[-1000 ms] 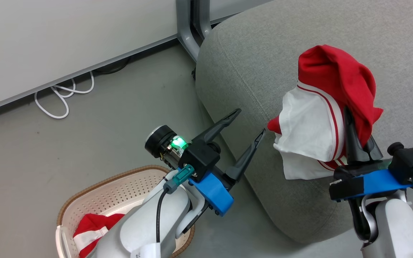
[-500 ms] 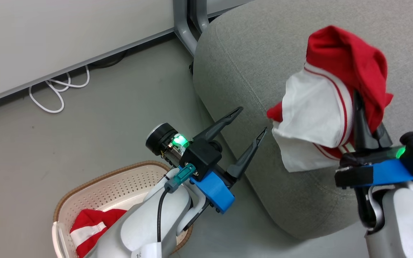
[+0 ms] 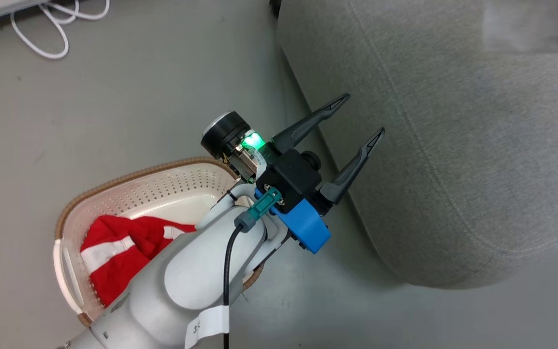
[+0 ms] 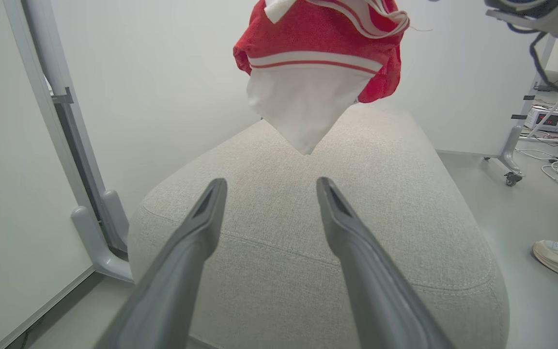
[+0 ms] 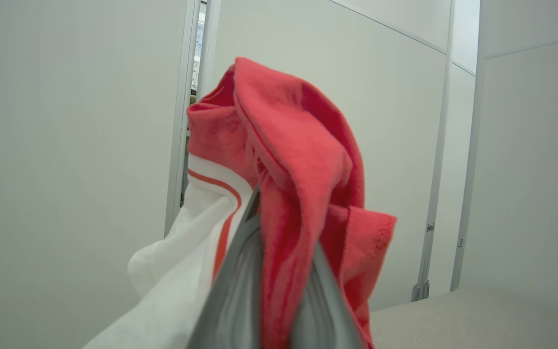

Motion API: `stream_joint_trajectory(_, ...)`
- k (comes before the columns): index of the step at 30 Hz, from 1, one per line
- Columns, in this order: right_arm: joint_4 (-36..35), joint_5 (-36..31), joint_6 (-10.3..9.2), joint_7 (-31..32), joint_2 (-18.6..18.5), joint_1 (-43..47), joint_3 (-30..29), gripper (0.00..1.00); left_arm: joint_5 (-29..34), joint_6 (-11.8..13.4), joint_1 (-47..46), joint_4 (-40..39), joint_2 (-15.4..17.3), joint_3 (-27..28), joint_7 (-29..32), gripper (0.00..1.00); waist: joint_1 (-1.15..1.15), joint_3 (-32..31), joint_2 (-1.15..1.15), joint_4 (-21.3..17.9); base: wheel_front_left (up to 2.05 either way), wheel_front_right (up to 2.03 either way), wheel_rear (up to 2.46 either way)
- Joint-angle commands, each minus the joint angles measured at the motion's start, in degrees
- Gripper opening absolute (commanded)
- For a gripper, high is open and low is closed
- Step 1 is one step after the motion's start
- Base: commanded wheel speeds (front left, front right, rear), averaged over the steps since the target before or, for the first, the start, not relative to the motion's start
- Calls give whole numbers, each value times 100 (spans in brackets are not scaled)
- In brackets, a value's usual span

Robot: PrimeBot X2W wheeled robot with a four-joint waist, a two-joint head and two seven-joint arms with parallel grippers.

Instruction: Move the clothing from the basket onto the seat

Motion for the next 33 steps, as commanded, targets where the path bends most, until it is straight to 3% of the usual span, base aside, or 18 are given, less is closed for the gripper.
stream_joint_trajectory(1, 12, 24, 1, -24, -156, -371, -220, 0, 77, -21, -179, -15, 6, -26, 7, 100, 0, 572, 0, 234, 0, 0, 0)
stream_joint_trajectory(8, 541, 42, 1, -24, -824, -1340, -867, 0, 229, -38, -579, -106, 29, -112, 28, 100, 0, 1310, 0, 407, 0, 0, 0)
stream_joint_trajectory(14, 1558, -55, 1, -23, -1235, -1740, -1008, 0, 325, -43, -779, -154, 82, -160, 22, 100, 0, 1736, 0, 490, 0, 0, 0)
stream_joint_trajectory(29, 3958, -164, 1, -23, -1347, -1512, -998, 0, 289, -36, -830, -60, 77, -244, -53, 100, 0, 1845, 0, 614, 0, 0, 0)
stream_joint_trajectory(30, 4037, -149, 1, -23, -1326, -1506, -991, 39, 283, -35, -824, -49, 89, -242, -50, 100, 0, 1823, 0, 609, 0, 0, 0)
stream_joint_trajectory(31, 4039, -95, 1, -24, -1316, -1519, -994, 100, 280, -34, -820, -39, 98, -241, -55, 100, 0, 1800, 0, 603, 0, 0, 0)
stream_joint_trajectory(33, 3994, -72, 1, -24, -1320, -1430, -1018, 100, 270, -21, -800, -19, 93, -235, -65, 100, 0, 1723, 0, 603, 0, 0, 0)
